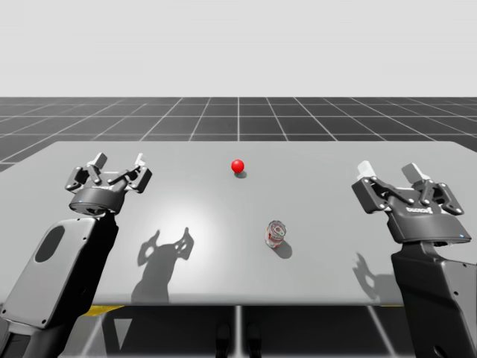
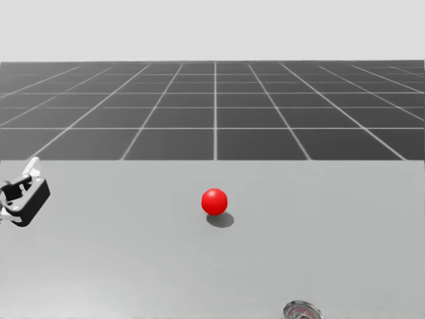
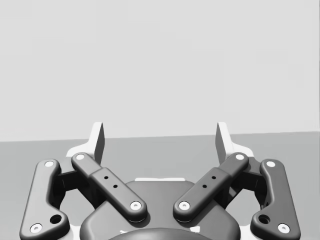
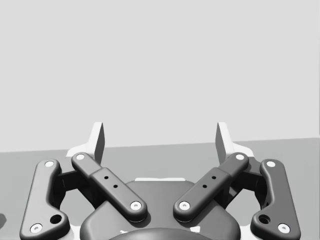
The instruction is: Watch the red light. When it turns green, pick up the object.
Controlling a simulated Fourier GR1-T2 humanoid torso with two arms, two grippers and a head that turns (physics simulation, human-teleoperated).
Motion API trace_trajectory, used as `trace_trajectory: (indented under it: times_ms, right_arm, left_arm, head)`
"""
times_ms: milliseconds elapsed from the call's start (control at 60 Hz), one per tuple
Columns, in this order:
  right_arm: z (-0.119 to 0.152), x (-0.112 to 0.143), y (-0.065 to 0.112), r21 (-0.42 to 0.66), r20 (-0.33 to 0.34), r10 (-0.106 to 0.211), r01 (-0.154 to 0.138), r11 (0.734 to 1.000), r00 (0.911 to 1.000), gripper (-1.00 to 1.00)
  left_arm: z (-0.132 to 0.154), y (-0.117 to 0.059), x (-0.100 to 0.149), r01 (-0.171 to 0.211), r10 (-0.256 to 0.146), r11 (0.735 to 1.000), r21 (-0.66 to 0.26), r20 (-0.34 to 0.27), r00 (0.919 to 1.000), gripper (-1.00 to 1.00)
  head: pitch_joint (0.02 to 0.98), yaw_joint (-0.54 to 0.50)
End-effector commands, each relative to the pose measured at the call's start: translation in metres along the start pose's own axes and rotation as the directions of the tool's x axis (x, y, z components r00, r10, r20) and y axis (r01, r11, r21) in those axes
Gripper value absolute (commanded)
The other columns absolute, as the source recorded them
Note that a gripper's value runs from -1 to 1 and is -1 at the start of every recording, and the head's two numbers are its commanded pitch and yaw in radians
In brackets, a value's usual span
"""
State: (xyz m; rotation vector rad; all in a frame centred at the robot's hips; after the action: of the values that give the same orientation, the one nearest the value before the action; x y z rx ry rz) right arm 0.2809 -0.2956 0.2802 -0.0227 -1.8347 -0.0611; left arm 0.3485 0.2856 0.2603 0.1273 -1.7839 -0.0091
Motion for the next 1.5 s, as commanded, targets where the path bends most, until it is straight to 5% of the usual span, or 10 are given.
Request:
trace_trajectory:
  times_ms: [17,1500]
  right_arm:
    - [-0.0004,-0.0013,0.0002,0.003,-0.005,0.005,-0.005,1.0,1.0,-1.0]
    - [-0.0002,-0.0016,0.0029,0.001,-0.009,0.023,-0.023,1.0,0.9997,-1.0]
  left_arm:
    - [-0.0002,-0.0013,-0.0002,0.007,-0.007,1.0,-0.006,0.0,1.0,-1.0]
    - [0.0,-0.0015,0.0003,0.009,-0.009,1.0,-0.008,0.001,1.0,-1.0]
  head:
    - [0.506,0.01]
    - [0.552,0.01]
